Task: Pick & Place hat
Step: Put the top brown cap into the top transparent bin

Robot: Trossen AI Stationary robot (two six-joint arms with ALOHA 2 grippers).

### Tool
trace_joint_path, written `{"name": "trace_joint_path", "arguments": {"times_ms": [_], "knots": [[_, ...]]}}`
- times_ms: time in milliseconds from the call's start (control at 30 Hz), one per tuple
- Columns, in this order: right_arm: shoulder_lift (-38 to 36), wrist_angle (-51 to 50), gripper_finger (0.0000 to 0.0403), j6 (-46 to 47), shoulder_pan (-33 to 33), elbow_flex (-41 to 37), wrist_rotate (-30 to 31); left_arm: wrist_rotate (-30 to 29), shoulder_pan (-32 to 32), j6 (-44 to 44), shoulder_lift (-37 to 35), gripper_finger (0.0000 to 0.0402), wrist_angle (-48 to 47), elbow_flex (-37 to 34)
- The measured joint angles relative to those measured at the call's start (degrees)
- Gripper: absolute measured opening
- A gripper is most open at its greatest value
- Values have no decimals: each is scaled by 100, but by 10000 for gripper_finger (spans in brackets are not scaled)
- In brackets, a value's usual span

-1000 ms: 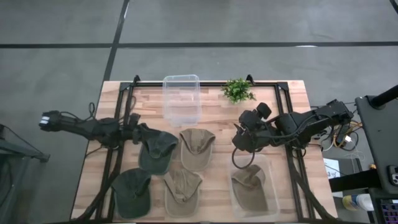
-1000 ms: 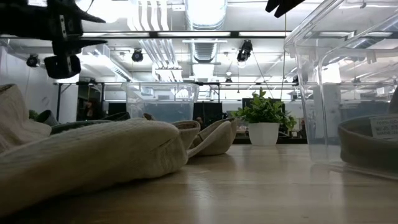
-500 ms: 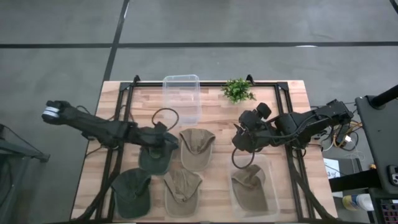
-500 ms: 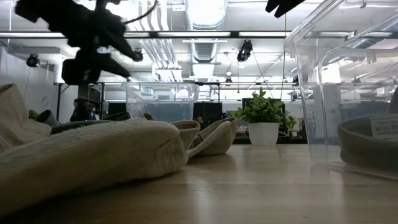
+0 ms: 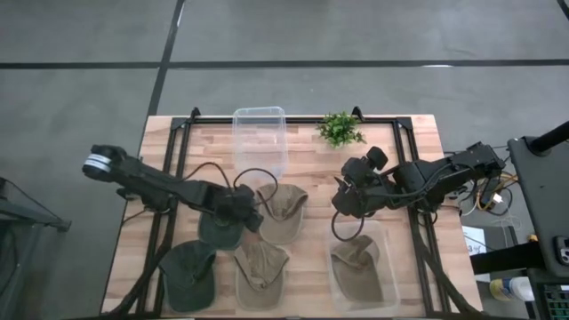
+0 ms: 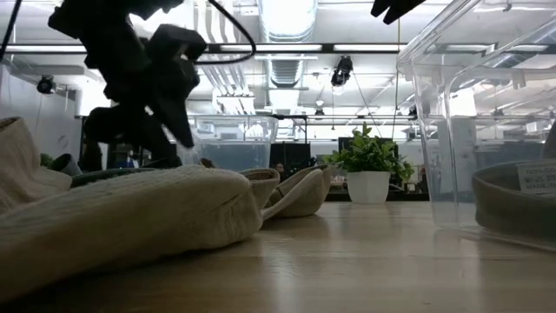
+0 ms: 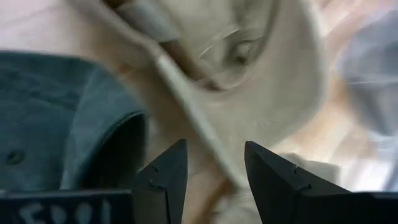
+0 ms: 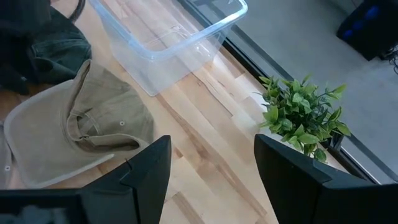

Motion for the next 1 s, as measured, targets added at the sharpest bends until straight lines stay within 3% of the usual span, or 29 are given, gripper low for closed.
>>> {"name": "trace_joint_path", "arguments": {"times_ms": [433,1000], "knots": [[-1,0,224,7,0,-2,-44,-7,9,-4,419,151,-32,-2],[-1,0,224,4,0,-3,-42,127,76,-161,299,151,147,-3]]}}
